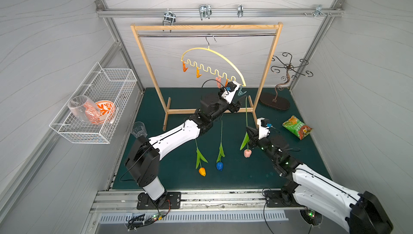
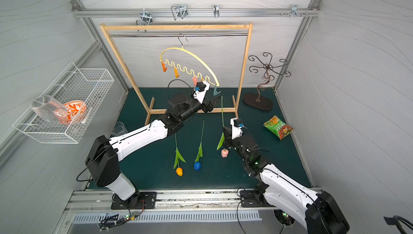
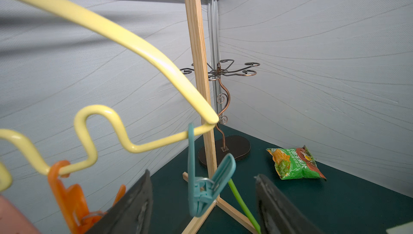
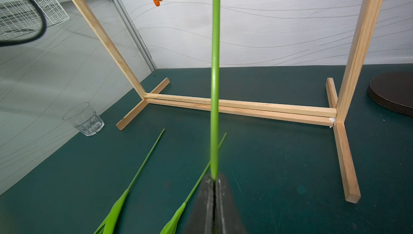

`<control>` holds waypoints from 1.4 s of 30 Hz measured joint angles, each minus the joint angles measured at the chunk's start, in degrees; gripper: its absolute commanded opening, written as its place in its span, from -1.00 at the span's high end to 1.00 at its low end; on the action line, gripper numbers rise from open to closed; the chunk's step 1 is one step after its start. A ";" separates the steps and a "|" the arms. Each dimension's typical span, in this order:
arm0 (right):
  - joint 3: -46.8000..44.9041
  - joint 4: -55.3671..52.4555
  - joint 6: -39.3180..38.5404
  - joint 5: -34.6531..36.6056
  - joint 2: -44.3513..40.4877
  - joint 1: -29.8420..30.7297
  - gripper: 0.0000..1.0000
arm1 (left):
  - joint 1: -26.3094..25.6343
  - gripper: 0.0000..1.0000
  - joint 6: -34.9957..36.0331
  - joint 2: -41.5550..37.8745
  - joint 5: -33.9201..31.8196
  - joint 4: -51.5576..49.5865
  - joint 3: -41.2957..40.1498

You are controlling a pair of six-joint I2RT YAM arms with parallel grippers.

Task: Dry the flowers on a clothes hanger
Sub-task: Open the clamp at the hanger.

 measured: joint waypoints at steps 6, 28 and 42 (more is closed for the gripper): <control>0.00 0.20 0.00 0.00 0.02 0.00 1.00 | -0.02 -0.46 -0.15 1.29 0.00 -0.07 0.90; 0.00 0.26 0.00 -0.02 0.15 0.00 1.00 | -0.61 -0.34 -0.15 3.48 -0.55 -1.84 5.25; 0.00 0.26 0.02 -0.02 0.15 0.00 1.00 | -0.83 -0.01 0.07 4.70 -1.46 -2.86 6.29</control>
